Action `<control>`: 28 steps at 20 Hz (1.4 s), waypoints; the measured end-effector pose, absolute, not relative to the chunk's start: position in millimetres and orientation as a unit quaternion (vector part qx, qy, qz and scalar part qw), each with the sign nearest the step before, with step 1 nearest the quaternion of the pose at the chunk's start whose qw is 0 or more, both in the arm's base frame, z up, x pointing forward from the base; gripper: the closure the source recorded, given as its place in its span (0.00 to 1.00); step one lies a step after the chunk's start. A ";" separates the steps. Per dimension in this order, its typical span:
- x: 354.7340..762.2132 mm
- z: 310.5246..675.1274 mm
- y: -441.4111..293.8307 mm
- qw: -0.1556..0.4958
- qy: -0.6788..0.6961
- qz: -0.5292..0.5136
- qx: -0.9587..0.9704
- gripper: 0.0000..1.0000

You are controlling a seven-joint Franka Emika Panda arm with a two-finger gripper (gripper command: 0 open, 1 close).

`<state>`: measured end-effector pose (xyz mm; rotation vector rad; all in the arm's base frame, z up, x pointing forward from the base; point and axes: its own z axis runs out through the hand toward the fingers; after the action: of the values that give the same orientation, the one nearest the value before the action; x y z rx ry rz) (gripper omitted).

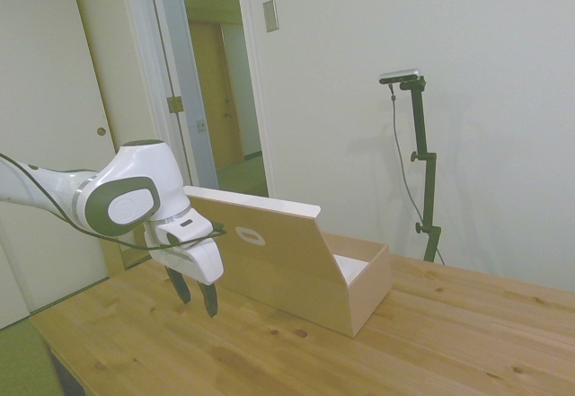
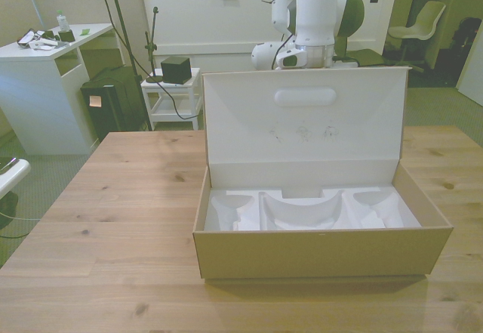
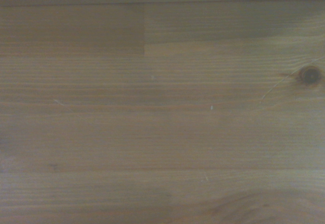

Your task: Close the box

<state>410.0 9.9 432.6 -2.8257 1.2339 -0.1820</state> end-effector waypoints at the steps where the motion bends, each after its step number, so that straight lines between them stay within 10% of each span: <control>1: 410.2 432.5 9.9 0.026 0.399 -0.059 -0.915 0.00; 17: 400.6 524.6 -94.1 0.069 0.453 -0.143 -0.877 0.00; 28: 485.6 573.7 -149.7 0.089 0.470 -0.255 -0.840 0.00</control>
<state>485.6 -149.7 573.7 -2.5004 1.3986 -0.7578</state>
